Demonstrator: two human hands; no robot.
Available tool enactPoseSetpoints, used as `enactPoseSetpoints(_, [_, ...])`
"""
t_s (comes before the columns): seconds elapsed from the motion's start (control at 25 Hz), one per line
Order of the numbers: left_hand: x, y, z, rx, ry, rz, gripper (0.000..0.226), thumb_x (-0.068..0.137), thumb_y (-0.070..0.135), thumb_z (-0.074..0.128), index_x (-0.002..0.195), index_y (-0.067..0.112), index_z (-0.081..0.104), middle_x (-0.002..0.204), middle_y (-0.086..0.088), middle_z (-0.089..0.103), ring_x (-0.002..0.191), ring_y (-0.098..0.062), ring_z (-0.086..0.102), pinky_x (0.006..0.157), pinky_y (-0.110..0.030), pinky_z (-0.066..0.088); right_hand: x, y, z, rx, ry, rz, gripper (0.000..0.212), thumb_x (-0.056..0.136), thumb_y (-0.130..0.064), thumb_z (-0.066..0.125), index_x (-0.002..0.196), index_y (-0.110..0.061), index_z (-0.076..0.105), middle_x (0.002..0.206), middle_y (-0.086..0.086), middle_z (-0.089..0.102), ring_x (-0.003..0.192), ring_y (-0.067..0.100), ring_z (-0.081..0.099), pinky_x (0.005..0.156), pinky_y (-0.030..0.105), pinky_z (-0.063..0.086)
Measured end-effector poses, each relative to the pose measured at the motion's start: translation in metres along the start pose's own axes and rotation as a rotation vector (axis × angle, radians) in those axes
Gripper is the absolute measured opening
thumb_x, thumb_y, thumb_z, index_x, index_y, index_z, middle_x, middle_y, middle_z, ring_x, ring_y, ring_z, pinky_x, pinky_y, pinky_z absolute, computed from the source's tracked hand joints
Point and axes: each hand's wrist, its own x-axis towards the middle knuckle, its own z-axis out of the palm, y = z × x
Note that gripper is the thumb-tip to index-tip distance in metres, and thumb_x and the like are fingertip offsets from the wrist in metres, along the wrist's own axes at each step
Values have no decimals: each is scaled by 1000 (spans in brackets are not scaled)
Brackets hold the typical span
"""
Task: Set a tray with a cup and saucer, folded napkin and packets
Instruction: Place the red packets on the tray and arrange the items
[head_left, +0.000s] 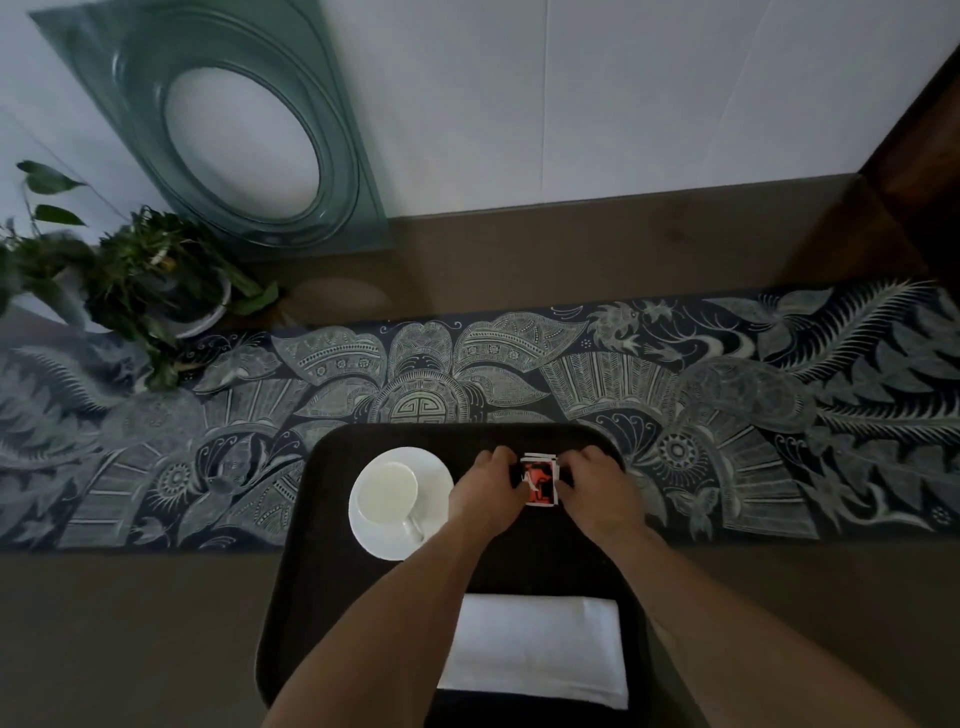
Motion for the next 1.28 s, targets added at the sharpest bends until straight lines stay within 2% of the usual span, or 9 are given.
enactPoseSetpoints(0.24, [-50, -16, -8, 313, -143, 108, 36, 90, 40, 57, 122, 23, 55, 121, -4, 53, 106, -22, 56, 84, -38, 50, -28, -4, -8, -299, -119, -204, 29, 94, -34, 49, 118, -22, 59, 115, 3, 57, 108, 23, 52, 90, 42, 46])
enactPoseSetpoints(0.4, [-81, -42, -3, 379, -229, 144, 31, 89, 39, 58, 115, 23, 58, 117, -4, 54, 102, -23, 57, 73, -32, 43, -47, -17, 0, -318, -196, -291, 26, 93, -34, 52, 114, -22, 61, 115, 4, 58, 108, 24, 52, 90, 44, 44])
enactPoseSetpoints(0.56, [-103, -80, -7, 368, -240, 123, 29, 86, 38, 59, 112, 25, 59, 114, 0, 57, 104, -22, 57, 73, -31, 38, -62, -33, 12, -277, -253, -319, 24, 93, -35, 54, 113, -23, 60, 115, 2, 57, 107, 21, 53, 92, 42, 43])
enactPoseSetpoints(0.72, [-109, -123, -23, 380, -247, 76, 31, 83, 44, 56, 111, 30, 59, 115, 2, 58, 108, -21, 56, 73, -32, 39, -66, -53, 22, -266, -254, -287, 28, 93, -37, 54, 118, -24, 59, 117, 1, 57, 108, 18, 54, 93, 41, 45])
enactPoseSetpoints(0.92, [-102, -177, -61, 420, -292, 105, 33, 85, 41, 58, 115, 29, 58, 121, 0, 55, 110, -20, 54, 81, -34, 43, -62, -92, 37, -259, -268, -207, 35, 92, -39, 57, 125, -26, 55, 122, -1, 55, 109, 15, 54, 95, 38, 45])
enactPoseSetpoints(1.16, [-72, -211, -113, 579, -322, 279, 42, 88, 41, 59, 126, 26, 54, 125, -5, 53, 115, -26, 52, 91, -45, 47, -61, -119, 54, -287, -253, -33, 46, 90, -47, 54, 133, -30, 49, 128, -2, 54, 117, 17, 51, 99, 41, 42])
enactPoseSetpoints(1.28, [-52, -224, -129, 638, -276, 351, 43, 88, 41, 59, 127, 25, 55, 125, -6, 53, 115, -27, 51, 92, -44, 46, -64, -127, 60, -245, -237, 92, 66, 85, -53, 60, 143, -29, 39, 137, 0, 50, 125, 19, 48, 103, 44, 41])
